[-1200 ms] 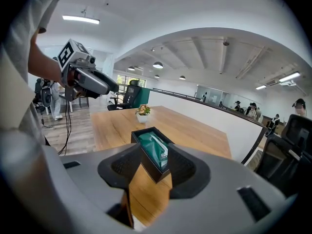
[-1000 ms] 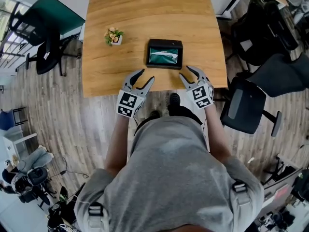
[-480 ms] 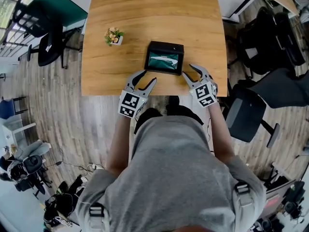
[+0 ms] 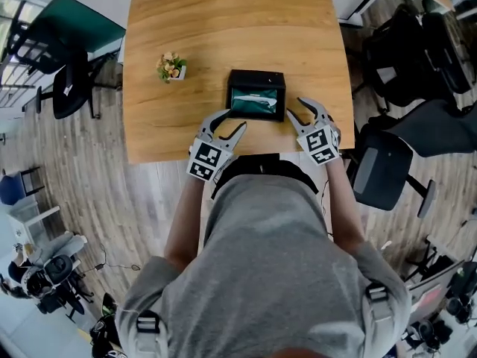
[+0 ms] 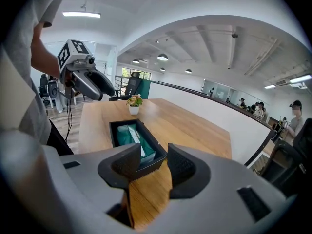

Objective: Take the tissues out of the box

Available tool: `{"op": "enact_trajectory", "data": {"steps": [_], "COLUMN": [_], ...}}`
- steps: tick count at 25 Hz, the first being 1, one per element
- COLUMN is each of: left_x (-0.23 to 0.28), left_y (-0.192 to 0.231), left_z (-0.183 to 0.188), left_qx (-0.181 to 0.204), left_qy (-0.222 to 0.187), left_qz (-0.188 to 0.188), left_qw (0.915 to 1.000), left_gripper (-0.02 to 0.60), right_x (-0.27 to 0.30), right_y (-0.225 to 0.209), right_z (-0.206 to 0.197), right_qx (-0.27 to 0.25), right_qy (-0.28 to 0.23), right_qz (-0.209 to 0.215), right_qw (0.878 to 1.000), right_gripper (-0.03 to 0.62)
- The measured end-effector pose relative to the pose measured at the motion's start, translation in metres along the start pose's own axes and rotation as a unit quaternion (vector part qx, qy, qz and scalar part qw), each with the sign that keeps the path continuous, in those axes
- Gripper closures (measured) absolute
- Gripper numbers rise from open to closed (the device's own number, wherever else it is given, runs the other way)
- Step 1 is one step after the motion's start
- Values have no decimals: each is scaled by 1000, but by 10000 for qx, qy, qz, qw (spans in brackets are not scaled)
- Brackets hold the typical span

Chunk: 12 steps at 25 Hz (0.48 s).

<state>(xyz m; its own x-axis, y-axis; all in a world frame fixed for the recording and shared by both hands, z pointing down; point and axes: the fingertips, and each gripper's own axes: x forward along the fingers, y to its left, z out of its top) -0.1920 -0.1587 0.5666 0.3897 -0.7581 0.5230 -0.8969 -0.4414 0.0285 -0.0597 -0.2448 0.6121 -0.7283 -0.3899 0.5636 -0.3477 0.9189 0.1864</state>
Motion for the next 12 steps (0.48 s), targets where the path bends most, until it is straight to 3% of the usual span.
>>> {"op": "enact_trajectory", "data": {"steps": [12], "left_x": [39], "left_y": [17], "left_z": [-23], "left_qx": [361], "left_qy": [324], "left_qz": [-871], "left_qw": [9950], "left_gripper": [368], "right_x": [18], "right_y": [-10], "right_z": [-3], "right_qx": [421], "right_qy": [224], "right_qz": [-539], "right_qw": [9974], "right_gripper": [416]}}
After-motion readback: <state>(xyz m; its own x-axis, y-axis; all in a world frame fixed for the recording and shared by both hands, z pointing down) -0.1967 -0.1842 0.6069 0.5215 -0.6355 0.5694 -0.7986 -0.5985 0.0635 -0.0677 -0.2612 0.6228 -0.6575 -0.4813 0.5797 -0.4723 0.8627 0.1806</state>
